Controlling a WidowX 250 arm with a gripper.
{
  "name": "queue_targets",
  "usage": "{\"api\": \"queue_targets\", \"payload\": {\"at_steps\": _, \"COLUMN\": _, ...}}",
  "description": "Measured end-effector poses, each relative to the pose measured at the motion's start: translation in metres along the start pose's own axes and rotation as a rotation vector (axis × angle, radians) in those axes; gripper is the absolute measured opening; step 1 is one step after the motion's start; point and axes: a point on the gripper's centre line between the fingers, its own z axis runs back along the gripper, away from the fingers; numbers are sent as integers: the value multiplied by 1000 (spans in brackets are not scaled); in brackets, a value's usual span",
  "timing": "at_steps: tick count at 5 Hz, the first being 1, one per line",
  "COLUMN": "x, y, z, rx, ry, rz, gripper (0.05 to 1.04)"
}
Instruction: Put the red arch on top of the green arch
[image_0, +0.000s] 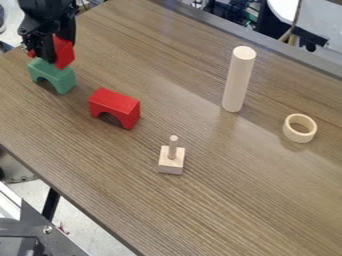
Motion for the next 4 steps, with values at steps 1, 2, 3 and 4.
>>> {"api": "queue_targets", "payload": {"at_steps": 1, "x": 0, "y": 1, "z": -4, "rx": 14, "ry": 2, "rz": 2, "gripper": 583}}
{"api": "queue_targets", "payload": {"at_steps": 2, "x": 0, "y": 4, "z": -5, "rx": 30, "ry": 1, "rz": 1, "gripper": 583}}
{"api": "queue_targets", "payload": {"at_steps": 3, "x": -1, "y": 8, "z": -4, "rx": 56, "ry": 5, "rz": 14, "gripper": 632}}
{"api": "queue_targets", "payload": {"at_steps": 4, "x": -2, "y": 10, "z": -5, "rx": 69, "ry": 11, "rz": 20, "gripper": 930}}
